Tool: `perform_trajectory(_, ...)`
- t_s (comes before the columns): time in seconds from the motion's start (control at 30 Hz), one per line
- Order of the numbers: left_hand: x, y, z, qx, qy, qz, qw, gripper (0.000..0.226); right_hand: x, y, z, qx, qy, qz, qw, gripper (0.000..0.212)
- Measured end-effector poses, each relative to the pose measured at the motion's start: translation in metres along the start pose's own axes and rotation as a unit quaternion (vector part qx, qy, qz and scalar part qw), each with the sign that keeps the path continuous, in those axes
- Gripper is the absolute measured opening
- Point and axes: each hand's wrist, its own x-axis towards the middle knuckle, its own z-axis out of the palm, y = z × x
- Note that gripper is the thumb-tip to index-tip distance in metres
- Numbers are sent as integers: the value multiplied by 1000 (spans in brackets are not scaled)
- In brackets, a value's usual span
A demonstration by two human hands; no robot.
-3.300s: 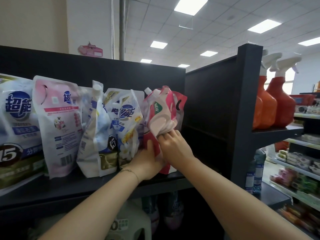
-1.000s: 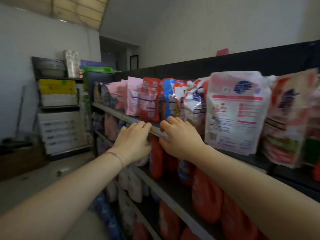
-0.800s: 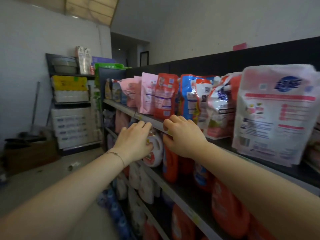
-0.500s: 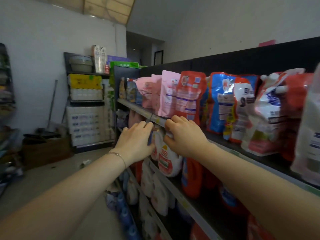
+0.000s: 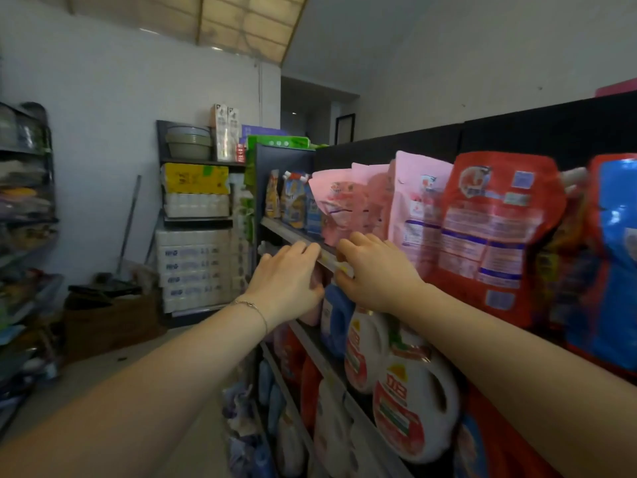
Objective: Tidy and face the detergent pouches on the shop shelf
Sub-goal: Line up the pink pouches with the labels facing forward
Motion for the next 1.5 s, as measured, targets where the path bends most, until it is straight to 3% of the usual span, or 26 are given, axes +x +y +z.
perform_trajectory(0.37,98,-105,83,-25,-19,4,999,55,118,10,100,-17,-24,11,1000,28)
perform_trajectory(0.63,189,-197,137,-49,-27,75,996,55,211,11,183,-38,-26,96,994,28)
perform_trajectory(0.87,283,-266,174,-101,0,148,984,37,291,23,233,-48,-3,176,983,30)
perform_trajectory(1.2,367,-262,248,-147,-36,227,962,40,316,72,282,-88,-2,281,956,22)
perform_trajectory(1.5,433,-227,290,-218,-62,230,946,44,314,111,299,-99,16,383,918,16)
